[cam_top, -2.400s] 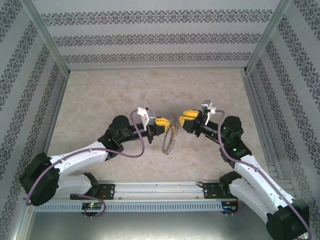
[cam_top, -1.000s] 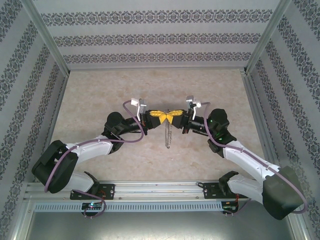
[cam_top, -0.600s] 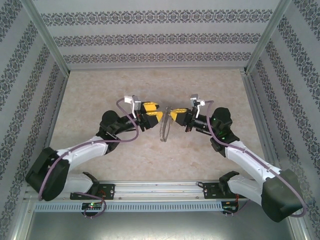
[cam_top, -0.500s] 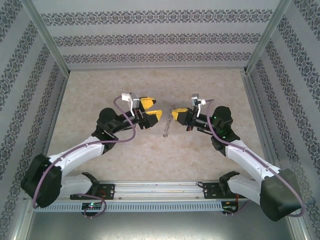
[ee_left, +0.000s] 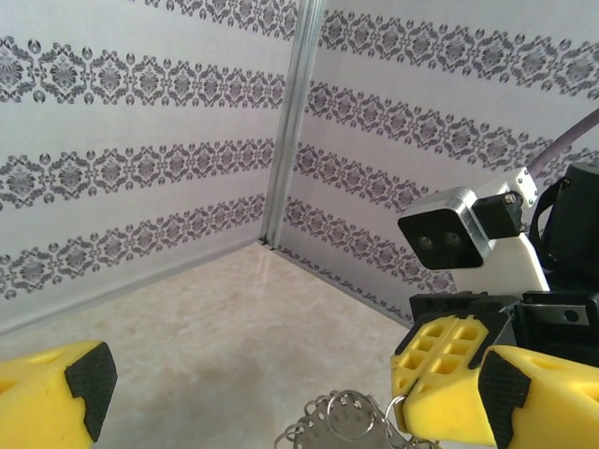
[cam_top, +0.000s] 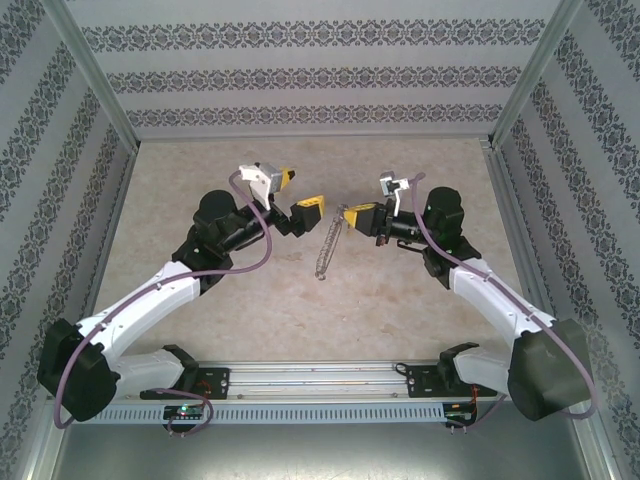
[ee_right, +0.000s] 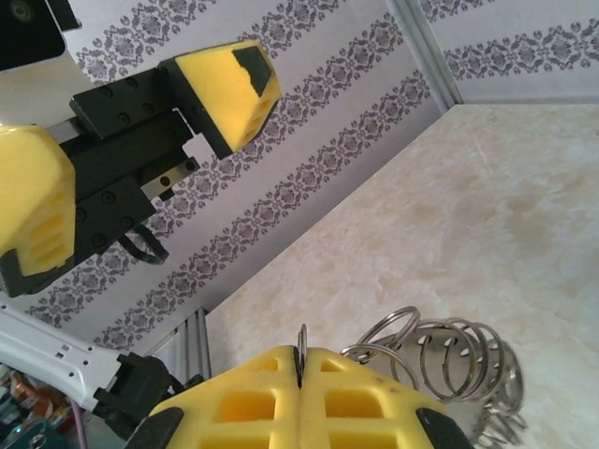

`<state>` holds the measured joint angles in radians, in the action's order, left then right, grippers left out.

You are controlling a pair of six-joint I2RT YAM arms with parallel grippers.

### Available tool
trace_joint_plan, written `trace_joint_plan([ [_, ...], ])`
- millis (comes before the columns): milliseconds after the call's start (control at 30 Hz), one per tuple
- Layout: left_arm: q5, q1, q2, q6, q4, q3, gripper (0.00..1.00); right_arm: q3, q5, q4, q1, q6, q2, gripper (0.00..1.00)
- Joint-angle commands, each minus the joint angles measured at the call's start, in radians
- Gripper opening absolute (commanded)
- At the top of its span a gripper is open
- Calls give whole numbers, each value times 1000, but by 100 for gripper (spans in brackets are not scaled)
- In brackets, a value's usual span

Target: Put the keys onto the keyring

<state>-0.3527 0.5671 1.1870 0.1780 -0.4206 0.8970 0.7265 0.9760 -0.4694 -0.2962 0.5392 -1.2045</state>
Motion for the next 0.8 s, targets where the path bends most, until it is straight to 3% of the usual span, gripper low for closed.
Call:
trace_joint_plan([
  [0,19,-13,16,-113,125,92,100,67,100,-9,21,-26,-36,0],
  [100,24,-16,52,-164,216,158,100,99,136,-14,38,-22,-79,0],
  [233,-15,-48,101,-162,192,181,93,141,170,-7,45,-32,-122,0],
  [333,-103,-97,151,-110,201,226,84,165,172,-3,48,-36,-144,0],
  [433,-187,-143,205,-33,238,284,84,185,173,-2,49,-35,-163,0],
  [767,-552,-244,335,-4,425,446,85,282,191,-4,49,-29,-267,0],
])
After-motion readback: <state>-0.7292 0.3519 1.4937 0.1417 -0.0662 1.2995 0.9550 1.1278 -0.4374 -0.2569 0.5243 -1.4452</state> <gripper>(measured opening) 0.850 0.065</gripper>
